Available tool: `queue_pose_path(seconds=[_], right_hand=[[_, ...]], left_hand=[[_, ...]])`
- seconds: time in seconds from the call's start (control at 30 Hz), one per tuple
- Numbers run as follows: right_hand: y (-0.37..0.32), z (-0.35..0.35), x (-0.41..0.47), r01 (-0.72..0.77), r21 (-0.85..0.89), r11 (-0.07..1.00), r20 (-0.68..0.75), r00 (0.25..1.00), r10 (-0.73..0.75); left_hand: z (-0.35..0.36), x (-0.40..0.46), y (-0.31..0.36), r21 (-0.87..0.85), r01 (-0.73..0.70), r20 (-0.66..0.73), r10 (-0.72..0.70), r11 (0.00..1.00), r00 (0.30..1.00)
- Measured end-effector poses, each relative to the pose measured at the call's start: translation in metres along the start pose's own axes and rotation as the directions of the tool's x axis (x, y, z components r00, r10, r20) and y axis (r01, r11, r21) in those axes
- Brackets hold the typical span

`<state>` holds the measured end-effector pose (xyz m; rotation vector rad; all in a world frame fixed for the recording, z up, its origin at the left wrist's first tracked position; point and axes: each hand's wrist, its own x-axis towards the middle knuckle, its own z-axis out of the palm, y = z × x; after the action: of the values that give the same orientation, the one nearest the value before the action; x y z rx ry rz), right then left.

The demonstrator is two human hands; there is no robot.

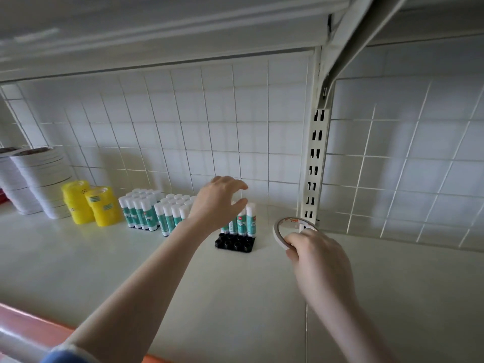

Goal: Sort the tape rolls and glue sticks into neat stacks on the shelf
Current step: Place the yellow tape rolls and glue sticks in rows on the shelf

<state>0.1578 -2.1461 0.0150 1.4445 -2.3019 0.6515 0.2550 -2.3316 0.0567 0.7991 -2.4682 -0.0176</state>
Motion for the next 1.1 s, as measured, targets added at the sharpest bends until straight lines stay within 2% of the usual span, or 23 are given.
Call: queue_pose_path(seconds=[0.13, 0.23, 0.5, 0.7, 0.87, 1.1], right_hand=[[-0.016, -0.003, 0.008, 0.093, 0.047, 0.995, -0.067, 0.994, -0.09], [-0.042, -0.007, 0.021, 0.187, 0.032, 0.982, -0.116, 0.976, -0.182], [-0.151, 0.012, 0.059, 0.369, 0.034, 0.929, -0.147, 0.921, -0.361], [-0.258, 0.045, 0.083, 0.412, 0.122, 0.903, -0.19, 0.903, -0.386], [-0.343, 0.064, 0.105, 0.376, 0.219, 0.9, -0.108, 0.926, -0.361], [-0.434, 0.076, 0.141, 0.384, 0.269, 0.883, -0.143, 0.923, -0.358]], left_hand=[[-0.026, -0.028, -0.019, 0.047, 0.03, -0.278, -0.016, 0.998, 0.96], [-0.046, -0.058, -0.047, 0.085, 0.093, -0.378, -0.054, 0.992, 0.924], [-0.093, -0.139, -0.158, 0.082, 0.352, -0.39, -0.295, 0.932, 0.872], [-0.135, -0.202, -0.261, 0.075, 0.417, -0.369, -0.364, 0.906, 0.855], [-0.171, -0.241, -0.343, 0.049, 0.478, -0.343, -0.435, 0.877, 0.832], [-0.188, -0.259, -0.418, -0.011, 0.514, -0.322, -0.49, 0.858, 0.81]])
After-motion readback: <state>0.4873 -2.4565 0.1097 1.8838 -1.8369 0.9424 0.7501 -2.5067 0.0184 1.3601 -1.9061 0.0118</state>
